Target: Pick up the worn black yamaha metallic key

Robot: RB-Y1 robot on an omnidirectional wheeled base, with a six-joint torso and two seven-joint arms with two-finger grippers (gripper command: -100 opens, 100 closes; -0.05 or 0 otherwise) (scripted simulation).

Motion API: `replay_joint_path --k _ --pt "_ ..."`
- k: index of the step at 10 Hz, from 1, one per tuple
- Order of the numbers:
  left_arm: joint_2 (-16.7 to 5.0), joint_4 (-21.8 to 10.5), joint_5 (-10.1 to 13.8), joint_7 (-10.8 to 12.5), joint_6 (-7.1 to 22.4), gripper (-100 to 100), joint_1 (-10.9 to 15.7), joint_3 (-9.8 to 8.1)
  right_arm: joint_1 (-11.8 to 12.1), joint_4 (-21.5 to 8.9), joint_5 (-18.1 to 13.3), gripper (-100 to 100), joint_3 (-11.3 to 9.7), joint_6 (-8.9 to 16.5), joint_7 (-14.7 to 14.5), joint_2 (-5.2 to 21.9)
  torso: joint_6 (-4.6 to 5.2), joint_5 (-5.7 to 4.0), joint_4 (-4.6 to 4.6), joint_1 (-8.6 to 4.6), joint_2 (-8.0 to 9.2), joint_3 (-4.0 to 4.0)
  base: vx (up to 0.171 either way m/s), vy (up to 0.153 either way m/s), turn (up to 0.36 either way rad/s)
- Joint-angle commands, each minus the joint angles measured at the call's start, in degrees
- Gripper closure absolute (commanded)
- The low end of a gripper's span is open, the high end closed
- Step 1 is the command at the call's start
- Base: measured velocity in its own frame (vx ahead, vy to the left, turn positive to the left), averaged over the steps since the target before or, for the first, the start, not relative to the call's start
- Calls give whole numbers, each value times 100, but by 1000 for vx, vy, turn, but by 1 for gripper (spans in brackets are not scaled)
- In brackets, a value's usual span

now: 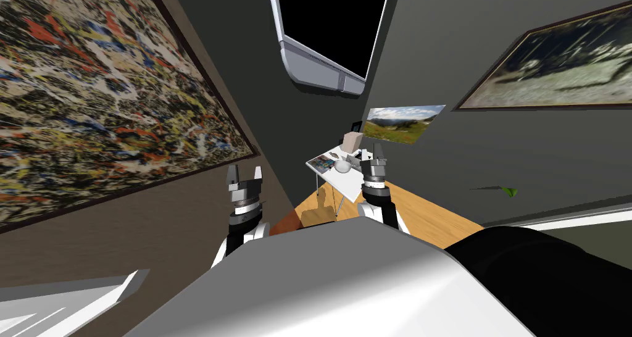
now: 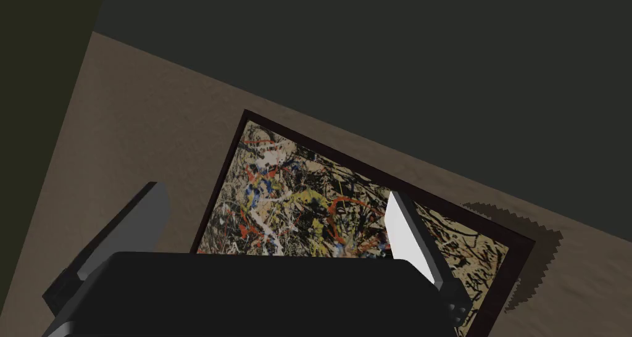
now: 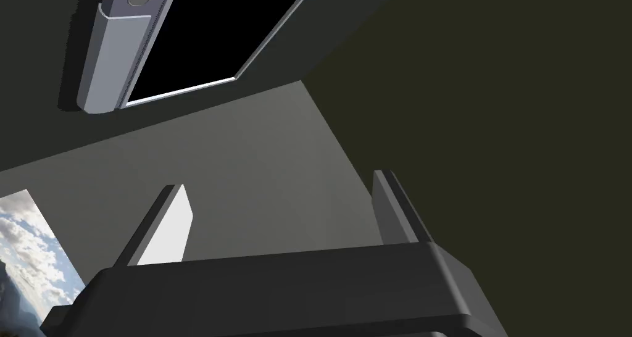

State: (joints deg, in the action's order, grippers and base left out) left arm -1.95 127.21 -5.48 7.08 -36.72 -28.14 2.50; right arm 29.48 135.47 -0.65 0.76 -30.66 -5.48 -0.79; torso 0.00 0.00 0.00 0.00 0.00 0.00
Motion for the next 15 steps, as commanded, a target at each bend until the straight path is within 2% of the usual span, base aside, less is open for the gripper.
replay_joint_path --k 1,6,7,8,11,12,13,14,15 --pt "0 0 0 0 0 0 0 0 -49 -53 -181 -100 35 193 -27 248 0 0 0 0 0 0 -11 22 61" --pt "0 0 0 0 0 0 1 1 -271 -304 -955 -100 196 1013 -151 800 -1 4 1 17 6 3 -16 45 79" --pt "0 0 0 0 0 0 0 1 -271 -304 -1038 -100 196 1087 -151 800 -1 4 1 18 4 2 -4 31 21" --pt "0 0 0 0 0 0 0 0 -328 -378 -1252 -100 236 1331 -186 891 0 3 0 13 2 1 -8 25 64" --pt "0 0 0 0 0 0 0 0 -450 -548 -1746 -100 317 1768 -263 1048 1 3 1 12 2 1 -7 36 69" --pt "0 0 0 0 0 0 0 0 -450 -548 -1818 -100 317 1866 -263 1048 -1 3 0 13 2 1 0 27 29" --pt "0 0 0 0 0 0 0 0 -513 -644 -2037 -100 355 2081 -305 1113 1 3 0 10 1 1 -2 33 64" --pt "0 0 0 0 0 0 0 0 -513 -644 -2114 -100 355 2153 -305 1113 -1 2 0 12 0 0 0 30 36" --pt "0 0 0 0 0 0 0 0 -577 -747 -2340 -100 390 2373 -348 1171 1 3 0 10 0 0 2 36 74"
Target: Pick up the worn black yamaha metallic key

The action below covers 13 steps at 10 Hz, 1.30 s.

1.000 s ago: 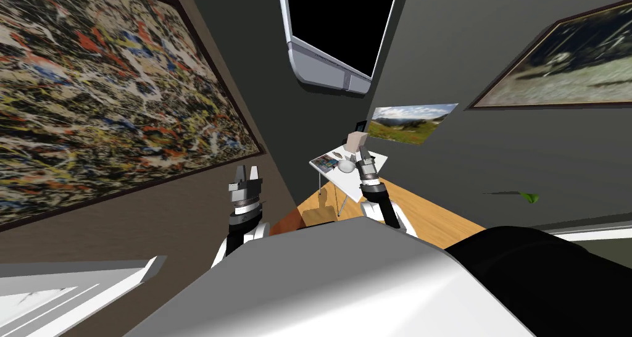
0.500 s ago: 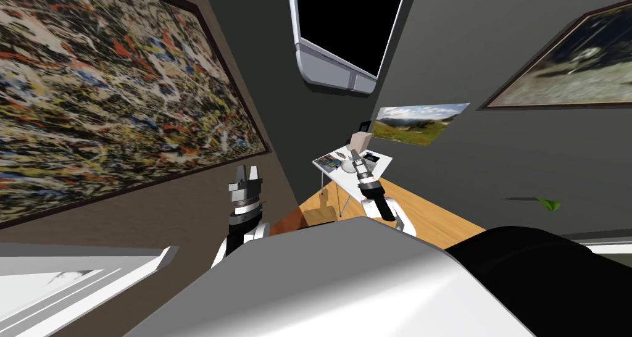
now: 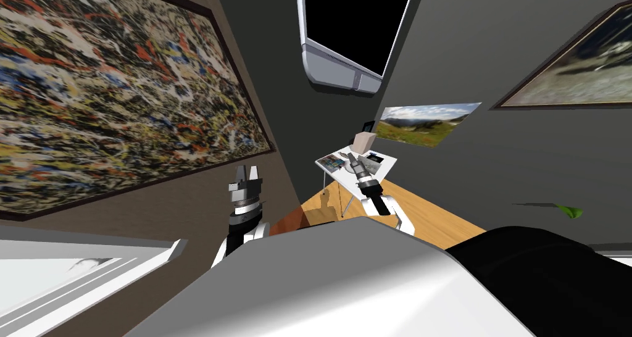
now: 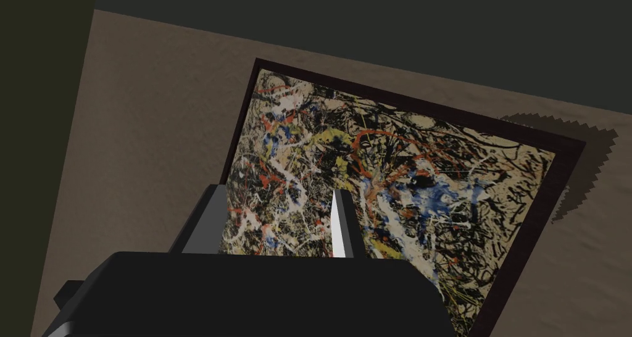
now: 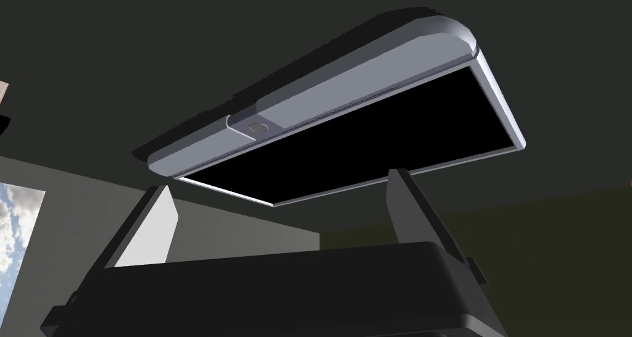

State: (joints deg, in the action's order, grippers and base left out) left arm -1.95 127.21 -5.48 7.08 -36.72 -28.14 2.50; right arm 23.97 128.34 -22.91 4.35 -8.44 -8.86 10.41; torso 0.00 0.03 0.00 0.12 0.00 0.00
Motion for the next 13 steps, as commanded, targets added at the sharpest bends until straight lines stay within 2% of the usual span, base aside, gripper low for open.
replay_joint_path --k 1,2,3,4,5,6,7,8,9,10,12,13 --pt "0 0 0 0 0 0 0 0 -27 -33 -198 -100 31 227 -11 51 0 0 0 0 0 0 5 31 34" --pt "0 0 0 0 0 0 0 0 -91 -142 -411 -100 62 442 -56 101 1 0 0 -2 -1 0 11 43 63" --pt "0 0 0 0 0 0 0 0 -91 -142 -522 -100 62 530 -56 101 0 0 -1 2 -4 -2 11 34 35" --pt "0 0 0 0 0 0 0 0 -156 -257 -721 -100 89 745 -102 143 2 1 -1 0 -3 -2 7 36 71" --pt "0 0 0 0 0 0 0 0 -156 -257 -857 -100 89 838 -102 143 0 0 -1 1 -3 -2 9 31 32" --pt "0 0 0 0 0 0 0 0 -219 -377 -1056 -100 110 1063 -149 178 2 0 -1 -1 -3 -2 14 45 67" --pt "0 0 0 0 0 0 0 0 -219 -377 -1202 -100 110 1148 -149 178 1 1 -1 2 -3 -2 17 35 25" --pt "0 0 0 0 0 0 -1 0 -281 -503 -1372 -100 126 1385 -196 206 1 1 -1 0 -5 -3 25 40 51" --pt "0 0 0 0 0 0 0 0 -281 -503 -1532 -100 126 1459 -196 206 1 0 -2 1 -8 -5 17 31 38" --pt "0 0 0 0 0 0 -1 0 -340 -634 -1708 -100 136 1671 -244 228 1 0 -2 -1 -7 -4 19 35 57" --pt "0 0 0 0 0 0 -1 0 -340 -634 -1913 -100 136 1767 -244 228 2 0 -1 -2 -6 -3 15 21 15" --pt "0 0 0 0 0 0 -1 0 -396 -769 -2139 -100 140 2072 -292 244 2 -1 -1 -7 -3 -2 18 22 56"
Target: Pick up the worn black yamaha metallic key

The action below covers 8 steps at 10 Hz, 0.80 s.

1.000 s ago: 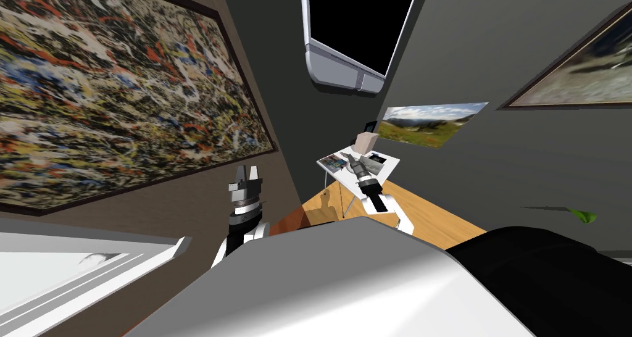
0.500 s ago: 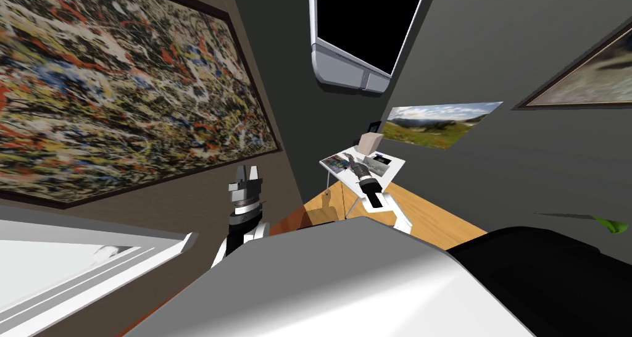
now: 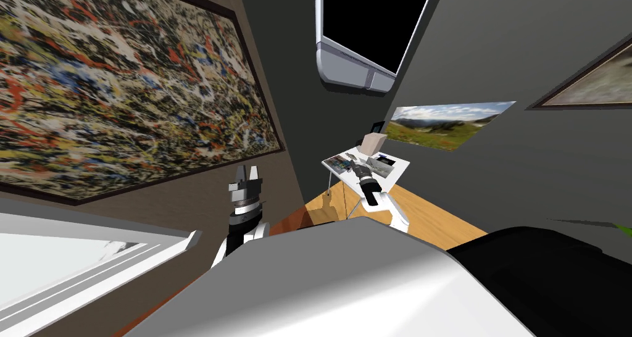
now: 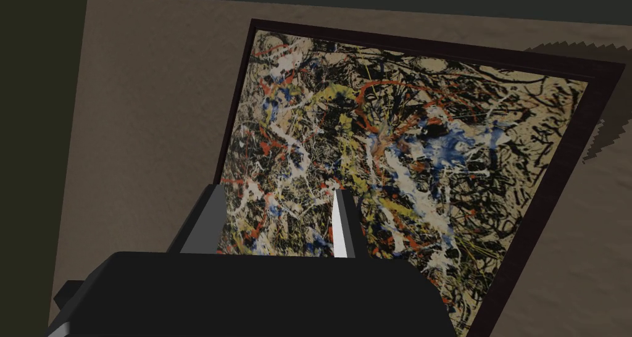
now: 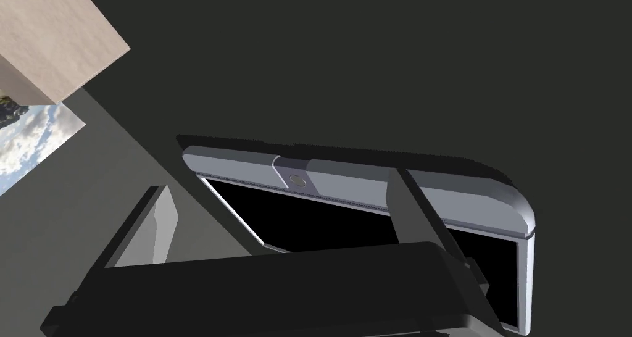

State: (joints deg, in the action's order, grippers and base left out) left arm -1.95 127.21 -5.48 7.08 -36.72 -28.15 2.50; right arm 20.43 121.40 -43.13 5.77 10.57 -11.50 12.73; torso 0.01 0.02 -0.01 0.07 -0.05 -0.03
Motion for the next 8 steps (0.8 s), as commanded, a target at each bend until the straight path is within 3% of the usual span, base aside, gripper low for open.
replay_joint_path --k 1,8 --pt "0 0 0 0 0 0 0 0 -42 -75 -254 -100 -1 172 -28 11 0 0 0 0 0 0 20 23 29" --pt "0 0 0 0 0 0 0 0 -233 -646 -1537 -100 -47 1184 -216 25 1 2 -2 2 -7 -4 39 30 30"
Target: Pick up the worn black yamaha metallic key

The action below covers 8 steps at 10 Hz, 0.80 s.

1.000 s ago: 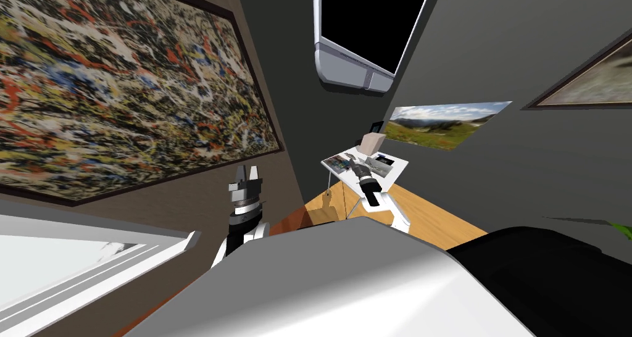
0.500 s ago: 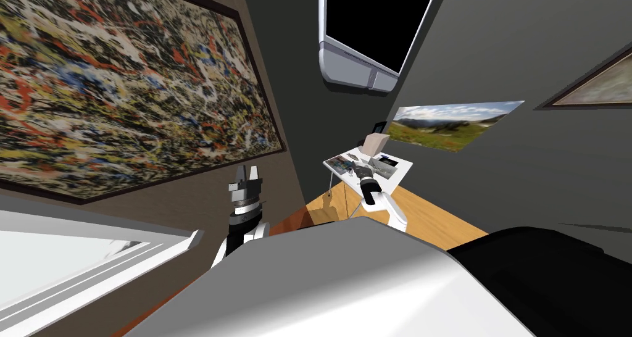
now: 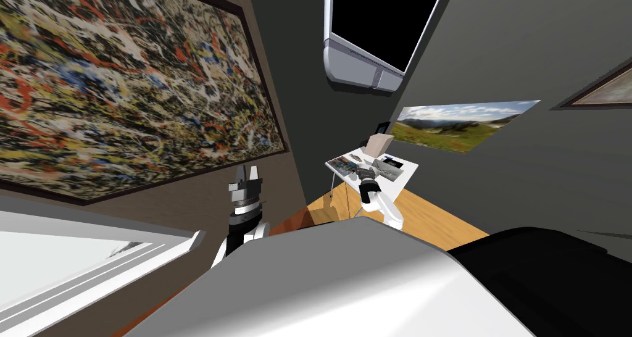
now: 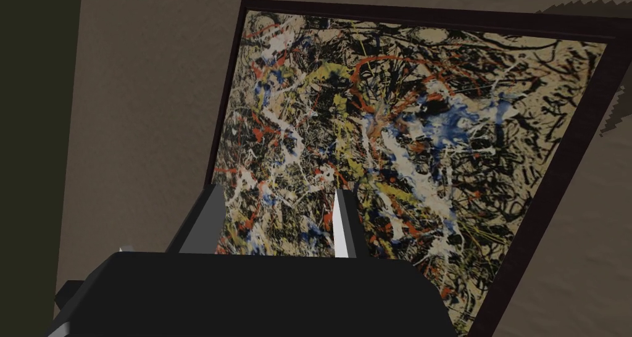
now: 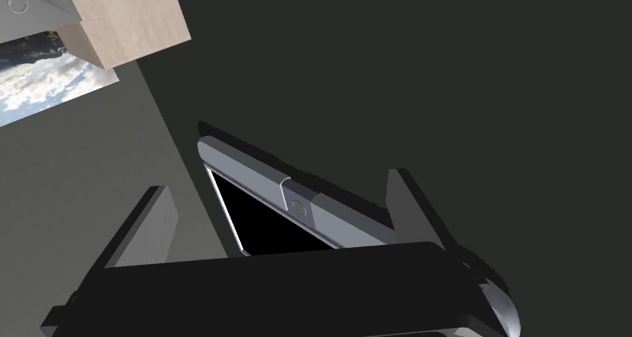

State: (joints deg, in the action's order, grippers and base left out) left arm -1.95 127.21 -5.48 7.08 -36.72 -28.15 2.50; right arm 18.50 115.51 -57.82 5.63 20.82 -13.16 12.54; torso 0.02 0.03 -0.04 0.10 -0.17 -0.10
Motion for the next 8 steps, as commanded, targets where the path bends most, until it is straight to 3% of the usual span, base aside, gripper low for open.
replay_joint_path --k 1,4,6,7,8 --pt "0 0 0 0 0 0 0 0 -39 -57 -243 -100 -33 286 -51 44 0 0 0 0 0 0 45 23 14" --pt "0 0 0 0 0 0 0 0 -109 -356 -781 -100 -94 776 -140 22 1 0 0 -6 3 1 52 14 15" --pt "0 0 0 0 0 0 0 0 -109 -356 -955 -100 -94 821 -140 22 1 -1 -1 -6 -2 -2 35 15 4" --pt "0 0 0 0 0 0 0 0 -137 -508 -1167 -100 -134 1062 -183 4 1 -1 1 -6 9 4 27 16 8" --pt "0 0 0 0 0 0 0 0 -137 -508 -1302 -100 -134 1062 -183 4 1 -1 2 -5 9 5 40 19 5"
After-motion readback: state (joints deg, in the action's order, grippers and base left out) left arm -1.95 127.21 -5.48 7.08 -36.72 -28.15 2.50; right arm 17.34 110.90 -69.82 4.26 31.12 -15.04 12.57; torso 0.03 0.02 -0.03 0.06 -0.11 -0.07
